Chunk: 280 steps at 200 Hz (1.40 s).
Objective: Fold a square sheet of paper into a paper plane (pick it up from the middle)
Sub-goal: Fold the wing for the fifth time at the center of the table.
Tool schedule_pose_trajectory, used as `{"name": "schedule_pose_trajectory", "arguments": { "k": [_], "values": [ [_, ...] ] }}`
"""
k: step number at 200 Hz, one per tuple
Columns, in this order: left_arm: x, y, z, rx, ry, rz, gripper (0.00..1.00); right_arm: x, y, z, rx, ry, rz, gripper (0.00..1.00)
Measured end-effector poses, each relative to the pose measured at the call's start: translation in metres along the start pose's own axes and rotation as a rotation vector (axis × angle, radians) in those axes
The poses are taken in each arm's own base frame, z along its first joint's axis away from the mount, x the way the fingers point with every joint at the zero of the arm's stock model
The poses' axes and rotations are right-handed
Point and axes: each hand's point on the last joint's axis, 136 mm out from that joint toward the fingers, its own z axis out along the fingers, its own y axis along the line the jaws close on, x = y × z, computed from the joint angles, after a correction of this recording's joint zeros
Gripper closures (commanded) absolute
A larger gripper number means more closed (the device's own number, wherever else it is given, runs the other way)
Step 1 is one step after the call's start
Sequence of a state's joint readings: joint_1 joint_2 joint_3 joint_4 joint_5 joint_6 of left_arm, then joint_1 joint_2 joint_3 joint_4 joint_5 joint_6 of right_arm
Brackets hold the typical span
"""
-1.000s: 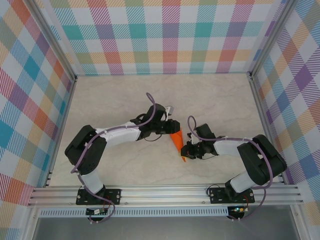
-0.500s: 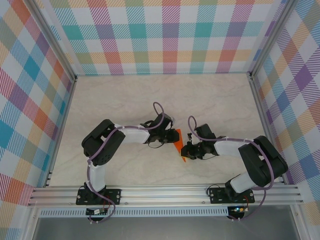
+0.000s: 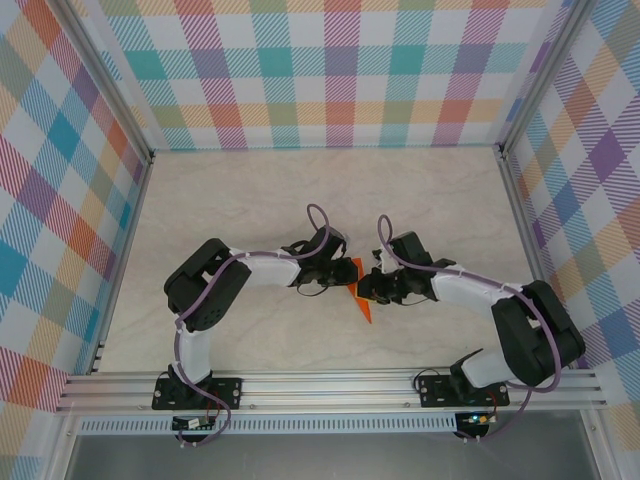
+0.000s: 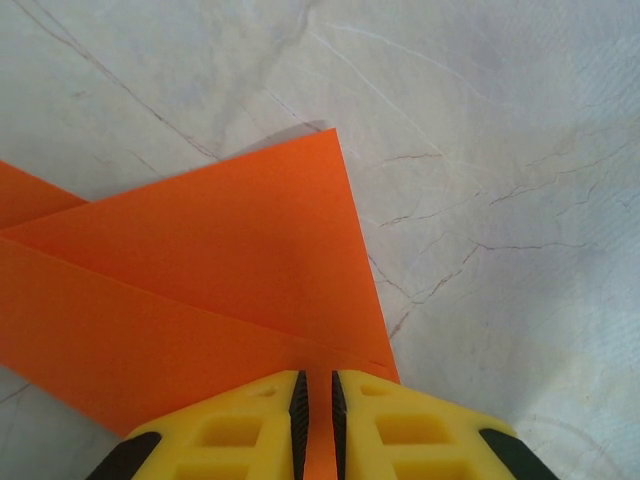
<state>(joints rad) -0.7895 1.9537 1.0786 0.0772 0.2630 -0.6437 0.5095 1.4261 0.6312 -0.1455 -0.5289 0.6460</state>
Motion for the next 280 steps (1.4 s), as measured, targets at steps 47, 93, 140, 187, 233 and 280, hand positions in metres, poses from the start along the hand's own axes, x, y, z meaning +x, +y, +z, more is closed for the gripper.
{"name": "schedule_pose_trajectory", "arguments": {
  "k": [47, 93, 140, 187, 233, 280],
  "values": [
    [0.0, 0.0, 0.001, -0.002, 0.001, -0.001, 0.82, 0.006, -0.017, 0.017, 0.026, 0.06, 0.059, 0.84],
    [0.0, 0.001, 0.0, -0.011, 0.006, -0.003, 0.83, 0.021, -0.033, 0.022, 0.051, 0.097, 0.092, 0.84],
    [0.0, 0.001, 0.001, -0.013, 0.009, -0.003, 0.83, 0.038, -0.042, 0.017, 0.043, 0.093, 0.089, 0.81],
    [0.0, 0.001, 0.001, -0.013, 0.009, -0.003, 0.83, 0.051, -0.048, 0.009, 0.045, 0.076, 0.084, 0.79],
    [0.0, 0.0, 0.001, -0.011, 0.009, -0.004, 0.83, 0.061, -0.051, -0.005, 0.091, 0.067, 0.101, 0.76],
    [0.0, 0.0, 0.001, -0.01, 0.01, -0.011, 0.83, 0.025, -0.013, -0.019, 0.047, -0.017, 0.033, 0.76]
  ]
}}
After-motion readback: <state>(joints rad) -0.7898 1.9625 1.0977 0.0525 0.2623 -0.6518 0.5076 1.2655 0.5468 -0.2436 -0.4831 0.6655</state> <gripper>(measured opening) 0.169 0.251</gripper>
